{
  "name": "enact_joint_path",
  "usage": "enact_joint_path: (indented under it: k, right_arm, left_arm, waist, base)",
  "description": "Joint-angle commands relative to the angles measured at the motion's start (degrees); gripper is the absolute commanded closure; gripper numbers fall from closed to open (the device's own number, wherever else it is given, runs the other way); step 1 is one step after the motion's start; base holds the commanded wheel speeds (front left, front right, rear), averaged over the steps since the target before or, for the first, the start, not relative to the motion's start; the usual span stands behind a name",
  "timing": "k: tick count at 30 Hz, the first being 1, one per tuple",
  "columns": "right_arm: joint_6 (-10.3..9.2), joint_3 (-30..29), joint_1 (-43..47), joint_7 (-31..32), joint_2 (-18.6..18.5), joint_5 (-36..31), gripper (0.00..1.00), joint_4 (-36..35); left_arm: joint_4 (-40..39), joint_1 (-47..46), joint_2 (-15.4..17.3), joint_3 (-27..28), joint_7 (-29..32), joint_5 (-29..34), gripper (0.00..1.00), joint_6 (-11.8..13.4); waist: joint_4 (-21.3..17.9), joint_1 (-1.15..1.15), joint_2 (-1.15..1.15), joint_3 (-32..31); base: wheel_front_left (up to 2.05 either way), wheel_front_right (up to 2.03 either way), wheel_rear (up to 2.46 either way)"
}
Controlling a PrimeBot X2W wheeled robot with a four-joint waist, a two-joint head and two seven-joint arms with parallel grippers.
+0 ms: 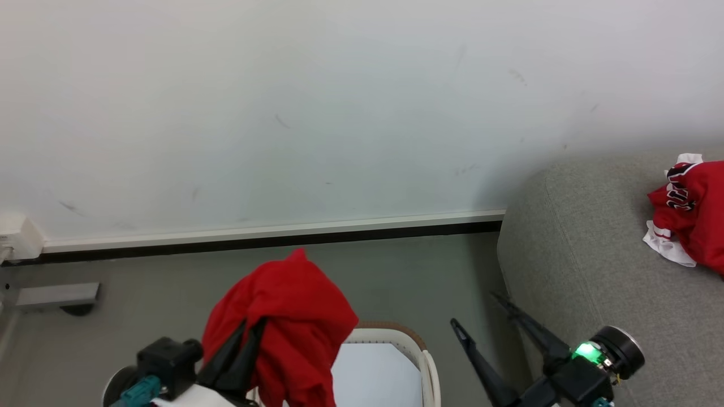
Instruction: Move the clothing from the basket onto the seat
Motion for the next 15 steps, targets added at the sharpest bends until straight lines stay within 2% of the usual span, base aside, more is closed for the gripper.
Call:
enact_joint_path:
  k: [1, 6, 15]
  right_arm:
    - [-0.15, 2.3, -1.7, 0.7, -1.3, 1.5, 0.00, -0.7]
    - [-0.15, 11.1, -6.7, 3.8, -5.5, 5.6, 0.00, -3.8]
    - [-0.15, 22.4, -14.2, 9.2, -11.6, 10.7, 0.00, -7.3]
  left_arm:
    - [-0.5, -1.1, 0.7, -0.7, 0.7, 0.6, 1.00, -0.8]
    - [-0.7, -4.1, 0.4, -5.0, 3.2, 1.7, 1.00, -4.1]
    - [-0.6, -9.0, -0.5, -12.3, 7.0, 4.5, 1.00, -9.0]
  waist:
    - [0.0, 0.00, -0.01, -0.1]
    - [-0.1, 0.00, -0.01, -0.3]
    - [-0.4, 0.00, -0.01, -0.1]
  base:
    - [0.00, 0.00, 0.00]
    - [0.00, 0.00, 0.00]
    - [0.00, 0.00, 0.00]
